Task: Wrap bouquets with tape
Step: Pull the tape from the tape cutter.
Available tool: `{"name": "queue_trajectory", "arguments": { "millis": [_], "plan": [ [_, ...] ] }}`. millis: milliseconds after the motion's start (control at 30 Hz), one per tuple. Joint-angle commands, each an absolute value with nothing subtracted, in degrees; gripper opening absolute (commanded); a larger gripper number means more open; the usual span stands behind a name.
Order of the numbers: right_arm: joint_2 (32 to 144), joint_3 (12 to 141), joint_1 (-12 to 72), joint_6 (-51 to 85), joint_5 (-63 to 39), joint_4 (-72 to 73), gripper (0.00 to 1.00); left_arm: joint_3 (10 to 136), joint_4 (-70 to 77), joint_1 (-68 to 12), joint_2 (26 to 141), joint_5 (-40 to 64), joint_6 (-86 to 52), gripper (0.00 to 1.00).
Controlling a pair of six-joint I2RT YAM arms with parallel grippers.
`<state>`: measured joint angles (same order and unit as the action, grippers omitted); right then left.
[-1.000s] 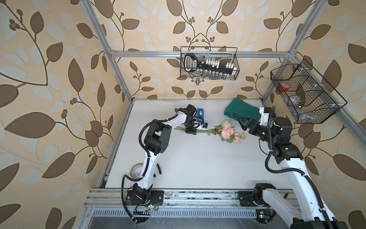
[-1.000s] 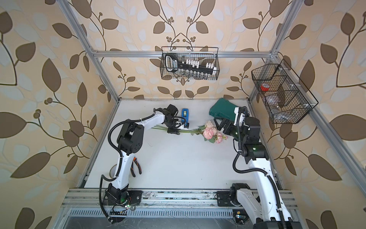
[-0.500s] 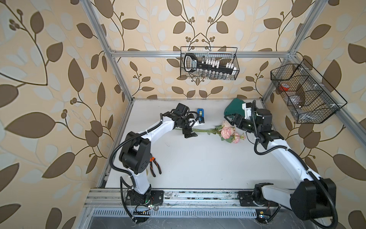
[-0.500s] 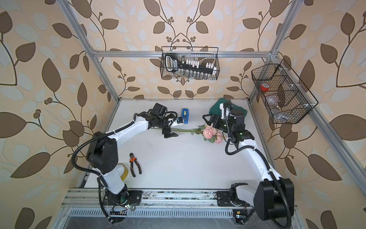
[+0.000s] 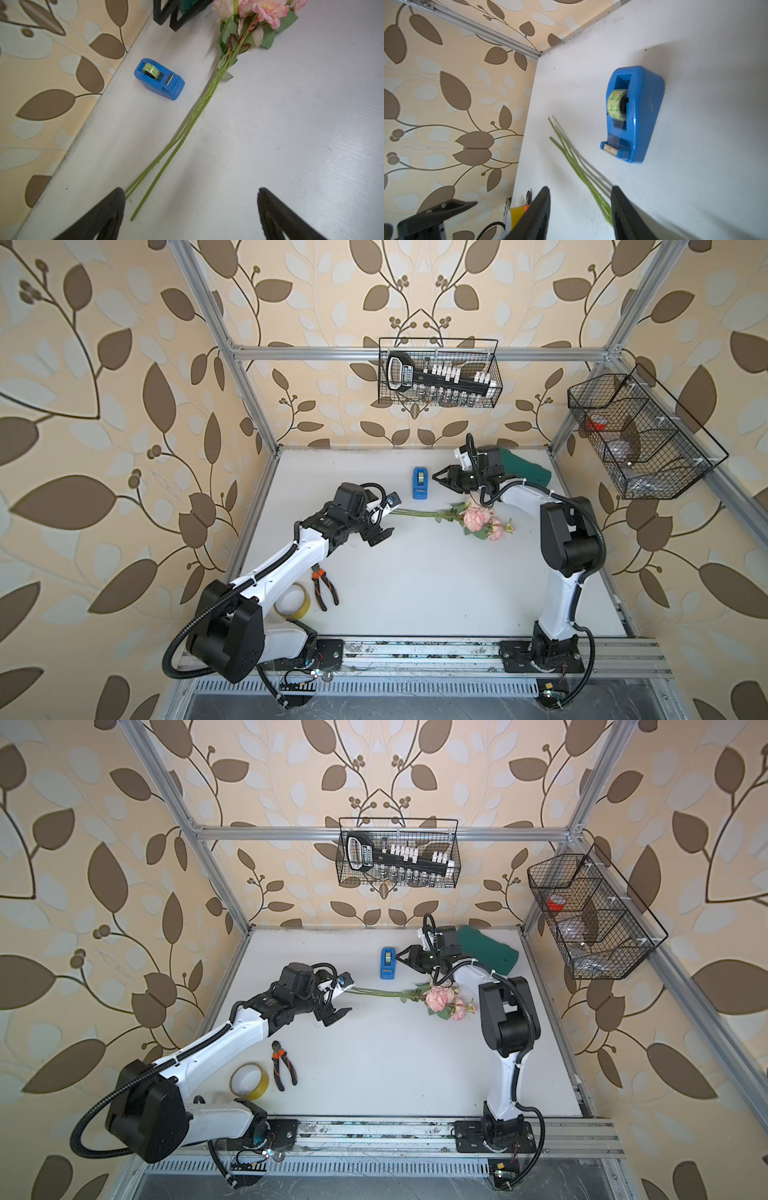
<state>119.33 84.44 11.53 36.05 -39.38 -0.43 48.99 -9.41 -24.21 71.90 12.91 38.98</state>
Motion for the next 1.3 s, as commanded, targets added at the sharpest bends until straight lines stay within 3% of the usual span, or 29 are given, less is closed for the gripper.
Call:
{"name": "queue_trajectory", "arguments": {
  "millis": [0, 233, 933, 1267],
  "plan": [
    [124.4, 90.2, 11.7, 37.1, -40.8, -3.1, 0.51, 47.4, 0.1, -23.6, 68.3, 13.1, 33.1, 0.99],
    [133.0, 95.9, 11.9, 39.4, -41.8, -3.5, 0.48, 46.1, -3.0, -23.6, 67.9, 21.4, 35.2, 0.99],
    [136.4, 98.3, 13.5, 43.3, -45.8, 0.8, 0.33, 49.0, -7.6, -23.6, 72.5, 23.2, 38.9, 0.99],
    [132.0, 94.3, 12.8, 44.6, -44.2, 3.2, 0.39, 49.4, -7.8, -23.6, 73.3, 22.6, 39.2, 0.99]
  ]
}}
